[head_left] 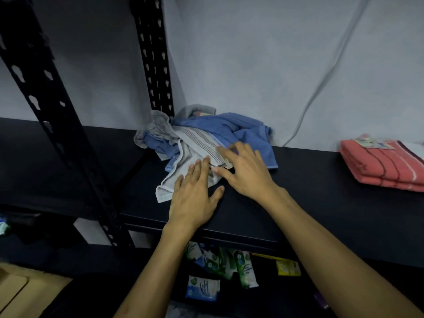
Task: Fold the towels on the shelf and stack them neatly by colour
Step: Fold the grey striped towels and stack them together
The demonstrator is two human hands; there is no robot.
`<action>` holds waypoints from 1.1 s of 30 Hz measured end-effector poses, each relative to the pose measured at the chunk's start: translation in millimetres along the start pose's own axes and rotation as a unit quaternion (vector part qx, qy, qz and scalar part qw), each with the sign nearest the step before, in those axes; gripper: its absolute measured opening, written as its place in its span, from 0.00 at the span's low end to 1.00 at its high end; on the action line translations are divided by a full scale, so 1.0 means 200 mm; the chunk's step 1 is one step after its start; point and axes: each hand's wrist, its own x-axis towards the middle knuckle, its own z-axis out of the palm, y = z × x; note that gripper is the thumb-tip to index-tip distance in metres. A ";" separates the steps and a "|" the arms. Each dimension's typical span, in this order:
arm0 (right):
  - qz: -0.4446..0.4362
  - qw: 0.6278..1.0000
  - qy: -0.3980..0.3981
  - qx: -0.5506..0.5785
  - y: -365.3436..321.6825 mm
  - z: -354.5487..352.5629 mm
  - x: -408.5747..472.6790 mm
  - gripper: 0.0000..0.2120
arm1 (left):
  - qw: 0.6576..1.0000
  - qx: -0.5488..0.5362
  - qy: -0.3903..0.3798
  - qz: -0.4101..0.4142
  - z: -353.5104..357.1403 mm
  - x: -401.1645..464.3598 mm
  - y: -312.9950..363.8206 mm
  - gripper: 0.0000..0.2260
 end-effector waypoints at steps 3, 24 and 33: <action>-0.001 0.997 -0.009 0.075 0.02 0.09 0.06 0.20 | 0.999 -0.018 -0.016 -0.022 -0.01 0.01 -0.02 0.37; 0.112 0.799 0.294 0.512 0.44 -0.38 -0.40 0.08 | 0.980 0.010 0.142 0.138 -0.20 0.19 0.09 0.17; 0.235 0.888 0.125 0.374 0.86 -0.70 -0.56 0.05 | 0.929 -0.287 -0.104 0.207 -0.20 0.26 0.53 0.18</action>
